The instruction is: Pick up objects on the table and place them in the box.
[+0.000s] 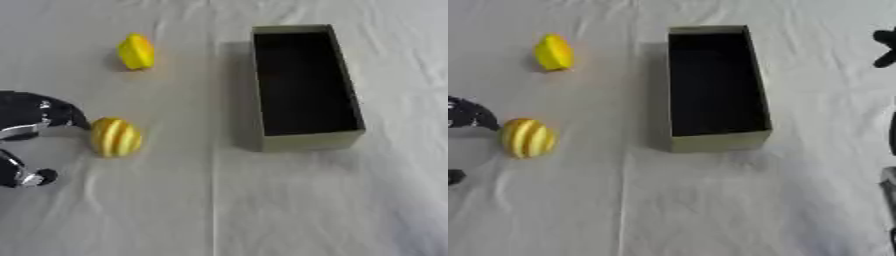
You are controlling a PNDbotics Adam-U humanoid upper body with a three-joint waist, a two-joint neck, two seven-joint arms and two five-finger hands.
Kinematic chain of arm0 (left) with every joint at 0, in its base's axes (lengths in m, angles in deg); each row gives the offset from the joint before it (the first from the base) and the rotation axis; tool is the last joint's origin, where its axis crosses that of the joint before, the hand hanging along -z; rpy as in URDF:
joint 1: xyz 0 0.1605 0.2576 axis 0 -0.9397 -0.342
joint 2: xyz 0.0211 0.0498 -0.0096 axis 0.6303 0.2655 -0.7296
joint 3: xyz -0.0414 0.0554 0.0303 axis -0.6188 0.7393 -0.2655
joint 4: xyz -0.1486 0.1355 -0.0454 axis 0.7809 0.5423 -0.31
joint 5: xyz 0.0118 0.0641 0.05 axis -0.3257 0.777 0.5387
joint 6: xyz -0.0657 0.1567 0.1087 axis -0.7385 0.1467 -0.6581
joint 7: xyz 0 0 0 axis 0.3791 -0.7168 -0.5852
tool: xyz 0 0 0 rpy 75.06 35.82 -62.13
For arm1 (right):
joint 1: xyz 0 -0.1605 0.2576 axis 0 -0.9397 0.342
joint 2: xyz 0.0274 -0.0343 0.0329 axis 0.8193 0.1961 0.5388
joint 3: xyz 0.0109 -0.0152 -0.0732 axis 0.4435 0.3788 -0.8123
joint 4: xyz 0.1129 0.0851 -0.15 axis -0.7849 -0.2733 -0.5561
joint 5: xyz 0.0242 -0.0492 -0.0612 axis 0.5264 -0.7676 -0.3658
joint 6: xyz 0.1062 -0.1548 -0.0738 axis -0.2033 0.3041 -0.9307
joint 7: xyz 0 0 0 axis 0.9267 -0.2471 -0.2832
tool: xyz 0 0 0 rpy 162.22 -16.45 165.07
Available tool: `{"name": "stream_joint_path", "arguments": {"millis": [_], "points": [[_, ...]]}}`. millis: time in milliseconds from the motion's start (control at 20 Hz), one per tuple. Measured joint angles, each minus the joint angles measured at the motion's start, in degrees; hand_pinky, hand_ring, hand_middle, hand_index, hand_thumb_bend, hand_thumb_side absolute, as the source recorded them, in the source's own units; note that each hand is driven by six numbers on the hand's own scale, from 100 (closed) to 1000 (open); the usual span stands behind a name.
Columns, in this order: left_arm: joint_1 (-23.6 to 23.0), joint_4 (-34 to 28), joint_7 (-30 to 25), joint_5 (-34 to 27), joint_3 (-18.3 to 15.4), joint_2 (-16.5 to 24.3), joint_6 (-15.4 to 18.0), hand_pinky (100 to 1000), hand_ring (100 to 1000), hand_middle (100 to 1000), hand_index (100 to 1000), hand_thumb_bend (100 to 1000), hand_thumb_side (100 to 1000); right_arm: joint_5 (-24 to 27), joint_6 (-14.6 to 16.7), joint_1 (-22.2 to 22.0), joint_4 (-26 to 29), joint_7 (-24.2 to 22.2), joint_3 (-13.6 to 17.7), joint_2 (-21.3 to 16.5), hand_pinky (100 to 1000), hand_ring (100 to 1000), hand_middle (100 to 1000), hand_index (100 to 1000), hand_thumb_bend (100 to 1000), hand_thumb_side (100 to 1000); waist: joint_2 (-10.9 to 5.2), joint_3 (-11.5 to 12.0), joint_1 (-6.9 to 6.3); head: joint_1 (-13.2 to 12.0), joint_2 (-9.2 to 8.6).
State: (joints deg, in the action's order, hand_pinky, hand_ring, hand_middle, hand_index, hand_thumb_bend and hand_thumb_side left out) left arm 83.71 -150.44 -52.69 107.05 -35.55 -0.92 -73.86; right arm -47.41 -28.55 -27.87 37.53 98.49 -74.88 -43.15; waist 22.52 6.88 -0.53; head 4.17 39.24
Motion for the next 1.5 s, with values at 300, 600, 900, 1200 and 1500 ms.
{"name": "stream_joint_path", "arguments": {"millis": [300, 600, 900, 1200, 1500], "points": [[2.3, 2.0, -0.6, -0.3, 0.8, -2.1, 0.6, 845, 868, 815, 883, 370, 113, 0.1, -0.4, 0.4, 0.0, -0.2, 0.0, 0.4, 888, 737, 412, 702, 100, 599, 0.01, -0.2, 0.00, -0.1, 0.00], [3.7, 4.8, -1.0, 1.5, 1.6, -4.0, 0.4, 832, 859, 804, 876, 357, 101, 0.4, -0.9, 0.4, 0.0, -0.4, 0.0, 0.9, 889, 736, 410, 701, 100, 601, 0.02, -0.3, -0.05, -0.5, 0.00], [4.5, 7.0, 1.8, 2.7, 2.1, -5.8, -0.2, 728, 753, 680, 763, 286, 100, 0.5, -1.3, 0.4, 0.0, -0.5, 0.0, 1.2, 889, 736, 408, 701, 100, 604, 0.02, -0.5, -0.06, -0.6, 0.00], [5.0, 8.4, 9.8, 5.1, 2.6, -7.2, -2.0, 630, 619, 548, 641, 305, 100, 0.9, -1.7, 0.4, 0.0, -0.7, 0.0, 1.5, 890, 735, 406, 701, 100, 607, 0.06, -0.5, -0.06, -0.6, 0.00], [5.0, 10.0, 18.0, 6.2, 3.0, -8.3, -3.8, 534, 521, 443, 444, 228, 100, 1.4, -2.1, 0.4, 0.0, -1.1, 0.0, 1.9, 890, 735, 404, 701, 100, 610, 0.22, -0.5, -0.04, -0.7, 0.00]]}}
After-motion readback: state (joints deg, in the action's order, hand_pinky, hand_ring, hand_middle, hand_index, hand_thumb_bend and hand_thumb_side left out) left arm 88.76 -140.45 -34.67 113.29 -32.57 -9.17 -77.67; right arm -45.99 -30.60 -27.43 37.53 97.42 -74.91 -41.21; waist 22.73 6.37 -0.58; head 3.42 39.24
